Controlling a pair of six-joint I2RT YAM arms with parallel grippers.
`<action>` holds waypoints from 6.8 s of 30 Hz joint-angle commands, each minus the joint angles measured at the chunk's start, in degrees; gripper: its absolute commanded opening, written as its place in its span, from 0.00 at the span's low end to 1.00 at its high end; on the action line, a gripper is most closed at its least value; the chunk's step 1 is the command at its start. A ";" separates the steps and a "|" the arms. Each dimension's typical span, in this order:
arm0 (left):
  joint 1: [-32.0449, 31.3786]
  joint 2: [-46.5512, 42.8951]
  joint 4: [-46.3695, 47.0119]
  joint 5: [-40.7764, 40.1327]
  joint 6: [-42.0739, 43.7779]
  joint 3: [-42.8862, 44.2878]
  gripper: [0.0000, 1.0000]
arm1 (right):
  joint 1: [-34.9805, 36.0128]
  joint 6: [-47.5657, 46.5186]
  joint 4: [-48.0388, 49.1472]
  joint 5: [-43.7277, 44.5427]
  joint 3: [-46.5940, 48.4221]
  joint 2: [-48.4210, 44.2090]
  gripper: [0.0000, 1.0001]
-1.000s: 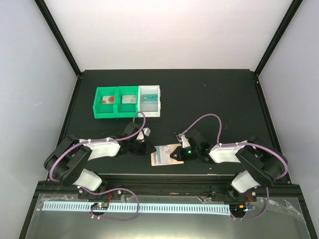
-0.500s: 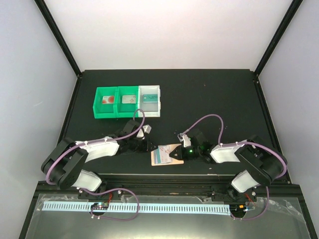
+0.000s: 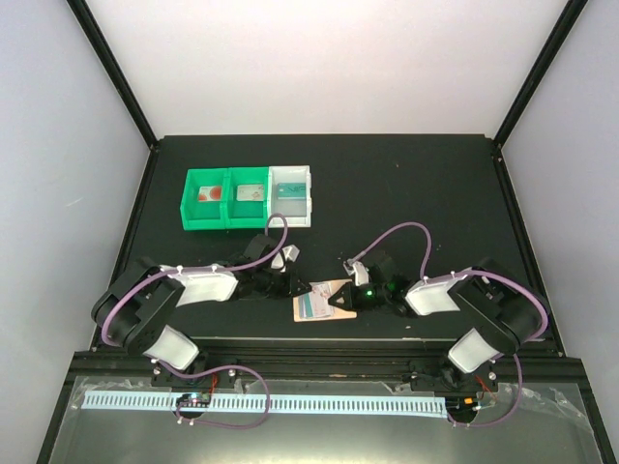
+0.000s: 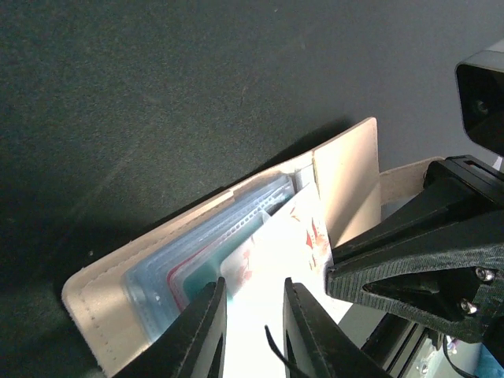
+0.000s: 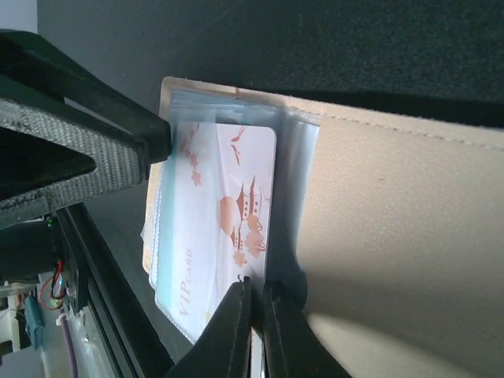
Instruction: Take the credit cards out of the card holder
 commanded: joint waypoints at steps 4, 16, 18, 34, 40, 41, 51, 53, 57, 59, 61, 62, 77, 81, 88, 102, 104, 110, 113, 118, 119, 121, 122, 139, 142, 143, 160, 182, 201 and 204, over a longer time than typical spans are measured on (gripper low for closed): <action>-0.46 3.71 1.54 -1.29 0.87 -1.33 0.21 | -1.58 -1.65 -4.14 2.73 -1.06 -2.41 0.01; -0.45 1.67 -0.22 -2.47 1.30 -0.77 0.23 | -1.79 -5.86 -15.65 9.78 1.48 -10.31 0.01; -0.40 0.75 -0.44 -2.22 1.14 -0.55 0.24 | -1.86 -6.58 -18.65 11.20 2.55 -11.97 0.01; -0.37 -17.92 -2.45 3.44 -4.49 1.99 0.57 | -1.81 2.66 -21.81 7.75 5.48 -26.50 0.01; -0.43 -24.59 2.57 5.88 -10.62 -1.12 0.61 | -1.78 12.37 -10.98 6.24 2.31 -31.55 0.01; -0.40 -25.36 3.11 5.88 -11.73 -1.47 0.61 | -1.79 13.78 -9.20 6.15 1.82 -32.15 0.01; -0.50 -28.09 17.16 7.94 -23.28 -6.20 0.55 | -1.79 25.28 5.66 6.54 -1.23 -35.46 0.01; -0.45 -27.84 17.35 7.82 -23.40 -5.91 0.53 | -1.73 26.22 7.01 6.40 -1.14 -35.23 0.01; -0.46 -27.51 20.94 7.89 -25.33 -6.38 0.46 | -1.77 27.26 8.65 5.15 -0.76 -33.61 0.01; -0.44 -27.15 22.28 7.84 -25.95 -6.38 0.40 | -1.78 27.41 9.32 4.33 -0.81 -32.84 0.01; -0.49 -26.61 23.73 8.01 -26.40 -6.38 0.31 | -1.76 27.54 9.60 3.31 -0.71 -32.05 0.01; -0.45 -26.30 24.22 8.11 -26.48 -6.38 0.25 | -1.78 27.57 9.87 2.89 -0.79 -31.85 0.01; -0.13 -29.52 12.29 15.32 -12.60 -3.12 0.01 | -1.79 -5.88 -29.65 5.78 12.54 -41.51 0.30; -0.12 -31.53 1.34 17.42 -4.45 -0.15 0.02 | -1.85 -13.98 -40.64 4.58 21.69 -39.49 0.29; -0.19 -34.31 -5.90 25.63 4.49 1.62 0.02 | -1.79 -26.58 -56.61 -2.52 33.98 -31.21 0.31; -0.27 -35.18 -9.64 31.14 10.20 3.38 0.02 | -1.81 -31.76 -58.39 -16.00 35.71 -23.34 0.33; -0.31 -34.79 -9.24 31.74 10.29 3.46 0.02 | -1.81 -31.14 -56.84 -17.75 34.97 -23.22 0.29; -0.29 -34.73 -10.81 30.31 10.85 4.80 0.05 | -1.80 -27.10 -51.85 -19.44 33.86 -24.38 0.01; -0.08 -35.59 -12.17 27.18 9.13 6.39 0.15 | -1.81 -21.82 -46.06 -19.00 31.84 -25.89 0.01; 0.66 -39.67 -10.82 17.70 1.05 7.18 0.48 | -1.81 -11.16 -35.63 -16.18 28.45 -29.11 0.01; 0.89 -40.70 -10.67 15.00 -0.62 7.07 0.50 | -1.84 -9.75 -34.70 -14.66 28.18 -29.83 0.01; 1.23 -43.10 -8.16 10.97 -4.70 5.59 0.57 | -1.79 -6.72 -33.11 -11.26 27.81 -31.17 0.01; 1.29 -44.24 -5.33 10.09 -7.36 4.26 0.59 | -1.79 -4.62 -30.92 -9.78 26.99 -31.92 0.01; 1.23 -51.27 12.32 2.01 -28.08 -5.24 0.52 | -1.79 26.23 1.44 7.34 12.72 -36.93 0.01; 1.28 -48.86 14.74 2.56 -29.18 -4.80 0.50 | -1.80 27.26 3.04 8.18 12.75 -35.97 0.01; 1.23 -48.03 15.04 2.60 -29.27 -4.52 0.50 | -1.83 27.39 3.15 8.29 12.99 -35.47 0.01; 1.65 -42.11 20.75 1.35 -28.19 -5.64 0.01 | -1.79 25.45 3.50 7.59 8.76 -34.25 0.09; 21.33 -38.06 -23.38 17.52 1.66 9.10 0.02 | -1.79 4.52 -24.06 15.71 8.22 -49.60 1.00; 32.18 -14.85 -43.05 -2.18 22.31 35.34 0.02 | -1.80 -7.35 -31.74 5.09 11.74 -49.74 1.00; 33.57 -8.08 -45.21 -2.44 24.69 39.90 0.02 | -1.79 -5.88 -30.51 6.14 10.05 -51.43 1.00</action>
